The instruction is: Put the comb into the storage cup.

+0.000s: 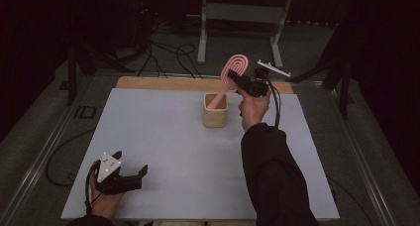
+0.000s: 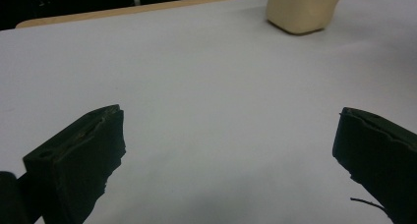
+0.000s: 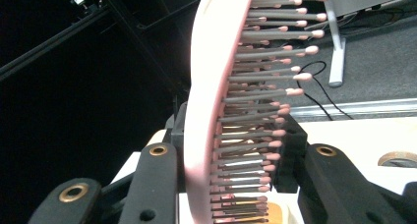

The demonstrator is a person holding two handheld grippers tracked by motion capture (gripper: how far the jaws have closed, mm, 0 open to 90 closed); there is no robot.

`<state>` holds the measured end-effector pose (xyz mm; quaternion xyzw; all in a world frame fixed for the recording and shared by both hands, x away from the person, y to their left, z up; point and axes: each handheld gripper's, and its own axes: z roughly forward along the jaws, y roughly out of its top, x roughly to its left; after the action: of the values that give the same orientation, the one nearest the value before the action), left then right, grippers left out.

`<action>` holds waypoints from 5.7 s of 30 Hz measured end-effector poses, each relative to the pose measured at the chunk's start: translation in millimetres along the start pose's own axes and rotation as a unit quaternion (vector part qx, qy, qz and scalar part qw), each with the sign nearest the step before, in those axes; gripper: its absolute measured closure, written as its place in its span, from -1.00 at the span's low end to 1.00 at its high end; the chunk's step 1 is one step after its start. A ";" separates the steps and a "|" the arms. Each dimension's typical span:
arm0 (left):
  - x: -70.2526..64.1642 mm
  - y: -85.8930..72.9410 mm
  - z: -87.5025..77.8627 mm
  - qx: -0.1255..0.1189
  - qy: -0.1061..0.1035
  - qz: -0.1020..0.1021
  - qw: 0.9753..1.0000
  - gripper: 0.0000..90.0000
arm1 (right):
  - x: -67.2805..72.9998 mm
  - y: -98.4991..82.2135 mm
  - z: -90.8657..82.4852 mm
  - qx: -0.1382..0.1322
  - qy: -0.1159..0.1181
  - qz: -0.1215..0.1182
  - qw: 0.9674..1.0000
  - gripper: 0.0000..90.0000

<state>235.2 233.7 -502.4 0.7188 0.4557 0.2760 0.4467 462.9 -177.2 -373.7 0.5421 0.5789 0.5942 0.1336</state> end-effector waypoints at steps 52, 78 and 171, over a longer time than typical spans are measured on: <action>-0.4 -0.2 0.6 0.003 0.000 0.000 1.000 -1.00 | 2.1 -32.5 16.3 0.030 -0.010 -0.031 0.999 0.40; -0.6 -0.3 1.0 0.003 -0.001 0.001 1.000 -1.00 | 3.3 -49.7 27.1 0.056 0.004 -0.040 0.998 0.34; -0.9 -1.1 0.0 0.004 0.003 0.001 1.000 -1.00 | -9.7 -37.1 12.9 0.129 -0.054 -0.164 0.976 -0.81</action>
<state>234.4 233.1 -503.4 0.7204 0.4572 0.2770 0.4418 459.4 -166.9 -412.7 0.4834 0.7239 0.4544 0.1893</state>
